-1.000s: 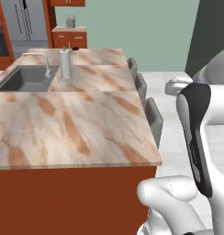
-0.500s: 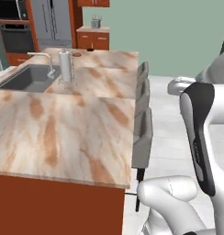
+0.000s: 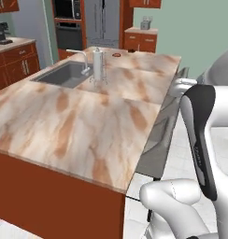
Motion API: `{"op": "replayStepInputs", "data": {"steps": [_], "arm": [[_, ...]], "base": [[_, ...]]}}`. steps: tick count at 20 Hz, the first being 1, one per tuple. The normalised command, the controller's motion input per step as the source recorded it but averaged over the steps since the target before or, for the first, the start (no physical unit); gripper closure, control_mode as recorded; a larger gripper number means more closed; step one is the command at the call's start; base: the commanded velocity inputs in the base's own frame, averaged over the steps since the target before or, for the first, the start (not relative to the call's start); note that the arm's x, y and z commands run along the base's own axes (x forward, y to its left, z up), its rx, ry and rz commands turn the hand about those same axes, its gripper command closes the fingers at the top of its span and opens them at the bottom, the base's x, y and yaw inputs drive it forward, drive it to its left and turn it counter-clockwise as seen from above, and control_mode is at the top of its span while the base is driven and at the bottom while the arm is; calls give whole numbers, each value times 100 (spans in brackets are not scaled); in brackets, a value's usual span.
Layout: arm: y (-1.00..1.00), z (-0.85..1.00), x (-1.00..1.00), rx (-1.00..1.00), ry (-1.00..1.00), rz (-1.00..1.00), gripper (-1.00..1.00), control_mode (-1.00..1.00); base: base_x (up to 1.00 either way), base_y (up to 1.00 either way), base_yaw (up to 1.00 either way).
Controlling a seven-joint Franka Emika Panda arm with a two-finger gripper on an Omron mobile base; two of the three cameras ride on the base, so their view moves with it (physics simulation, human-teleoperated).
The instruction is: Move the mayonnaise and shaker from the cabinet to the dining counter.
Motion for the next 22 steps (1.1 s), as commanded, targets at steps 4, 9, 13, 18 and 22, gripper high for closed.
{"op": "replayStepInputs", "data": {"steps": [4, 9, 13, 18, 22], "arm": [[0, 0, 0, 0, 0, 0, 100, 100], [0, 0, 0, 0, 0, 0, 100, 100], [0, 0, 0, 0, 0, 0, 100, 100], [0, 0, 0, 0, 0, 0, 100, 100], [0, 0, 0, 0, 0, 0, 100, 100]], "base": [[-1, -100, 27], [-1, -100, 26], [31, -100, 27], [42, -97, 32], [46, -98, 32]]}}
